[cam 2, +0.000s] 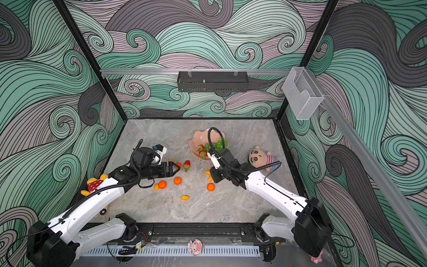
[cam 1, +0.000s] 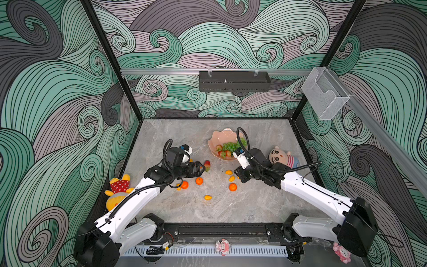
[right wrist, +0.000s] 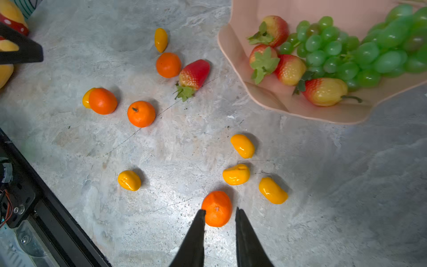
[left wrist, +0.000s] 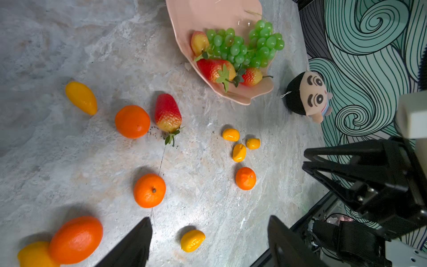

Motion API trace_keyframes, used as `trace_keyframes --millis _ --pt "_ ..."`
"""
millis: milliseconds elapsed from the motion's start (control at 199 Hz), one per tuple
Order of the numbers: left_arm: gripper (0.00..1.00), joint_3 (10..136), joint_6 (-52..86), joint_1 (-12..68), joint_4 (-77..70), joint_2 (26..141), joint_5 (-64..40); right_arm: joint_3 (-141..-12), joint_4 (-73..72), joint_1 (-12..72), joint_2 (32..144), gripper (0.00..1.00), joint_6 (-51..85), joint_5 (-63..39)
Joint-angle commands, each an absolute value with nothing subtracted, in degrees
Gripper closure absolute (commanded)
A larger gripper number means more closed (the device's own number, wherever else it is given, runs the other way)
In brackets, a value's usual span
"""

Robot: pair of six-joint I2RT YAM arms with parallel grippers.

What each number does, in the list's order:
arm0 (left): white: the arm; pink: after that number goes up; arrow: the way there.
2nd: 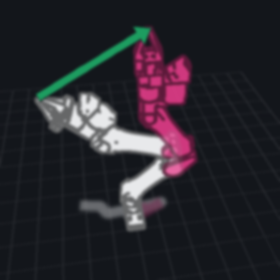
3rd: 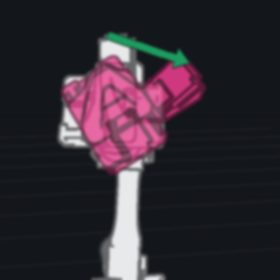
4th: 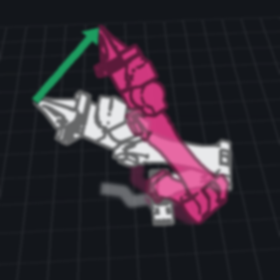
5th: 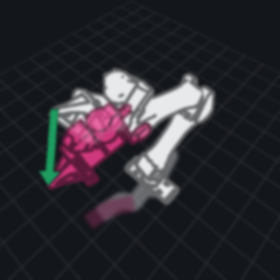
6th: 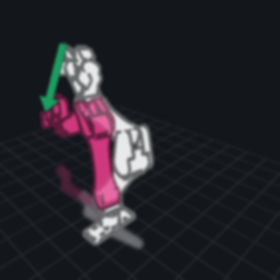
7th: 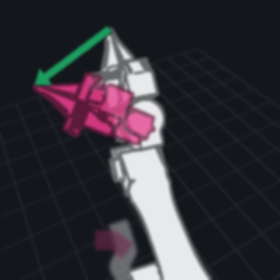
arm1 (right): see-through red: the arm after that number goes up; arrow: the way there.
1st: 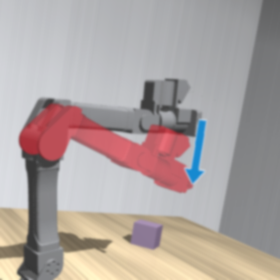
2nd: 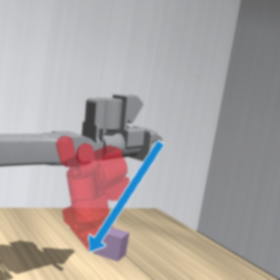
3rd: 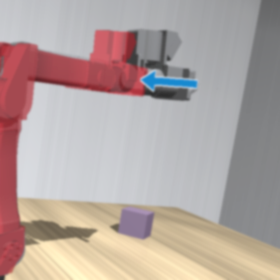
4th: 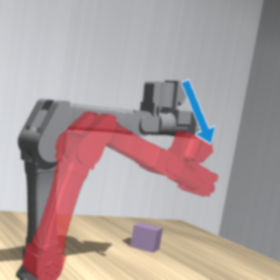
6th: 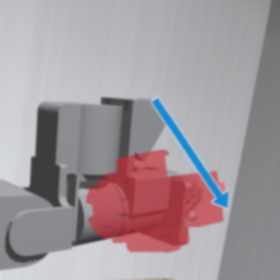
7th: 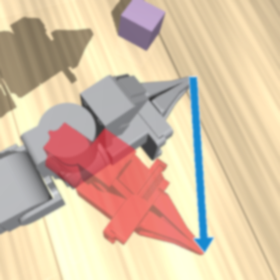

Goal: Arrange fruit in a fruit bowl
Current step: Place the fruit in the fruit bowl.

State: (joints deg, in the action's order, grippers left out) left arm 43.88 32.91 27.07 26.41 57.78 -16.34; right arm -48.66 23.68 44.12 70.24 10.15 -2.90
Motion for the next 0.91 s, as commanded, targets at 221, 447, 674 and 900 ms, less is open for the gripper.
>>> trace_keyframes --millis 221,447,674,900 --pt "0.19 38.17 37.46 26.81 27.95 53.14 -10.36 -45.68 10.56 55.03 77.13 0.73 18.02 4.77" --pt "0.19 38.61 37.44 26.30 29.83 51.15 -7.18 -52.16 9.13 58.55 87.63 0.71 18.59 4.91" --pt "0.19 38.88 37.65 24.06 30.50 51.17 -7.55 -62.96 14.44 58.63 98.63 0.72 23.73 10.71" --pt "0.18 38.88 37.36 19.58 29.92 51.68 -10.30 -70.56 18.02 59.19 105.94 0.64 29.06 17.19"
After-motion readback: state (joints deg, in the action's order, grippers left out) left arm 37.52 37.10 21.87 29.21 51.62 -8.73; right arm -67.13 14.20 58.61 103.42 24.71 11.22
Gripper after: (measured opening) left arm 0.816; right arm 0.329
